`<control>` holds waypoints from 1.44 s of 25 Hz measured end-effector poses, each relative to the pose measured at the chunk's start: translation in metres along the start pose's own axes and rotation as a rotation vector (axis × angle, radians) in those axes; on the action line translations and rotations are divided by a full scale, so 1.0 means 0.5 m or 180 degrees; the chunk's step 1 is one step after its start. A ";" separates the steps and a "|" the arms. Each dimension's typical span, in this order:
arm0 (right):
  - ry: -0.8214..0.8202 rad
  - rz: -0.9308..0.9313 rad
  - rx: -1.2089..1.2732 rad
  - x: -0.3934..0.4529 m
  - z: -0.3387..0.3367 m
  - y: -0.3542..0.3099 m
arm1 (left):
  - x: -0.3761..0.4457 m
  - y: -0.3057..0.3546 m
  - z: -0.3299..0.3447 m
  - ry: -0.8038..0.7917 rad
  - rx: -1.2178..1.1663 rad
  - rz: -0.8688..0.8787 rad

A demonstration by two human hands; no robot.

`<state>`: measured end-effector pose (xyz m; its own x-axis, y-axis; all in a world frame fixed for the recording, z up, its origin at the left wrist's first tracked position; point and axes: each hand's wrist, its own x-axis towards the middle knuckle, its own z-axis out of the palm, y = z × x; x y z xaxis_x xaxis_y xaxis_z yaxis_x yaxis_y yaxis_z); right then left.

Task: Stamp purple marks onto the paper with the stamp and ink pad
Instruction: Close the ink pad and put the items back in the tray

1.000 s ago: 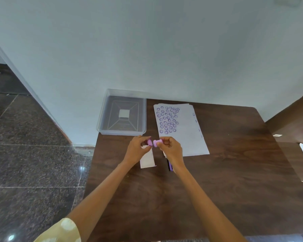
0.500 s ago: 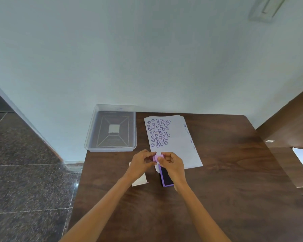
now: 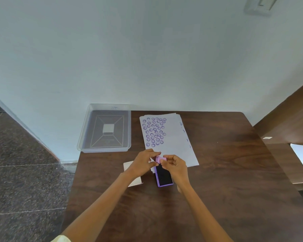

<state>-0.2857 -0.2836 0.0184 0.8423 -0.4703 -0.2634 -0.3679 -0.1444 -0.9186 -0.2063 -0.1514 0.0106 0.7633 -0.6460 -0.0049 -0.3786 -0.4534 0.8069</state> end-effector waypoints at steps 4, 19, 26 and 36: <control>-0.0074 -0.0060 -0.0250 0.008 -0.025 0.012 | -0.003 -0.001 0.038 0.0006 -0.0074 -0.0285; 0.0502 -0.0219 -0.2329 0.040 -0.149 0.092 | -0.089 -0.123 -0.028 -0.1085 0.2199 -0.0863; 0.0436 -0.0676 -0.1516 0.024 -0.141 0.087 | -0.083 -0.124 -0.039 -0.0647 0.2006 -0.0666; -0.1771 -0.0508 -0.0928 0.012 0.000 0.030 | -0.071 -0.045 -0.041 -0.0680 -0.2201 -0.1192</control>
<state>-0.2860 -0.2887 0.0031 0.9450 0.0867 -0.3154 -0.2472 -0.4425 -0.8620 -0.2140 -0.1055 0.0048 0.6324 -0.6616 -0.4030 0.3443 -0.2260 0.9113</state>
